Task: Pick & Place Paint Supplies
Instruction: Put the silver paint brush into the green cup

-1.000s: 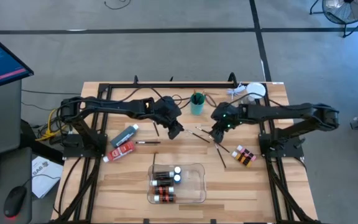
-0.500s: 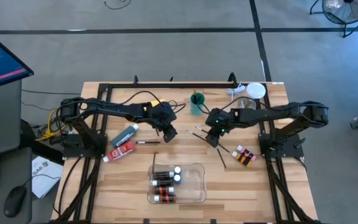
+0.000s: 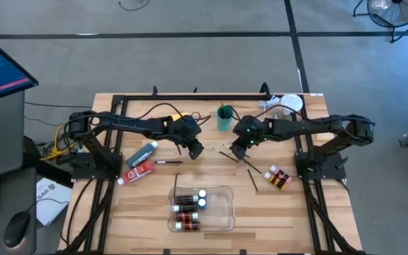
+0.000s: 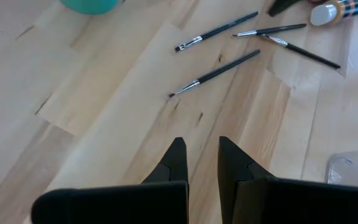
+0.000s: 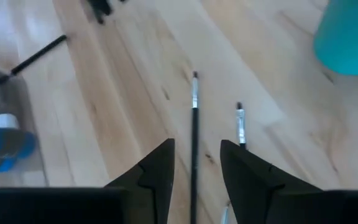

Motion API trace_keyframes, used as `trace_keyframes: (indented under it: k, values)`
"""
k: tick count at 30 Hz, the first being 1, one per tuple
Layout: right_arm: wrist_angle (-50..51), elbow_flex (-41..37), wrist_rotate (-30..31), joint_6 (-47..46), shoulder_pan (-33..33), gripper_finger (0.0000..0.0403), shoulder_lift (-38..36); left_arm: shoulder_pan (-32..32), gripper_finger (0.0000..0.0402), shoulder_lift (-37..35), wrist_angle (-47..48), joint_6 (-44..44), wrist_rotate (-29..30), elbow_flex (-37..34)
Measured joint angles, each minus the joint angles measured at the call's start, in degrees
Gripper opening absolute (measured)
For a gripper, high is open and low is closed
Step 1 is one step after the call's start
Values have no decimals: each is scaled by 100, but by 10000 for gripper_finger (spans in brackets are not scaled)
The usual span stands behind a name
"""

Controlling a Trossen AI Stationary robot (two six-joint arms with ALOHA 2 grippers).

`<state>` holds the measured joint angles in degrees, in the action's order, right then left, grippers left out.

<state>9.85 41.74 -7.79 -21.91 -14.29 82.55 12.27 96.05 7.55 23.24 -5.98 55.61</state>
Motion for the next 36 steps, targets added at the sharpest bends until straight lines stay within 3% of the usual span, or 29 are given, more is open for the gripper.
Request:
trace_keyframes:
  k: [16,23,36]
  values:
    - [879,-4,15,0,-230,124,833,-150,2,0,-86,15,-3,0]
    - [440,0,15,140,-178,124,812,-184,2,0,-129,15,-4,0]
    - [-655,0,17,1635,-122,124,856,-227,2,0,-177,159,-7,0]
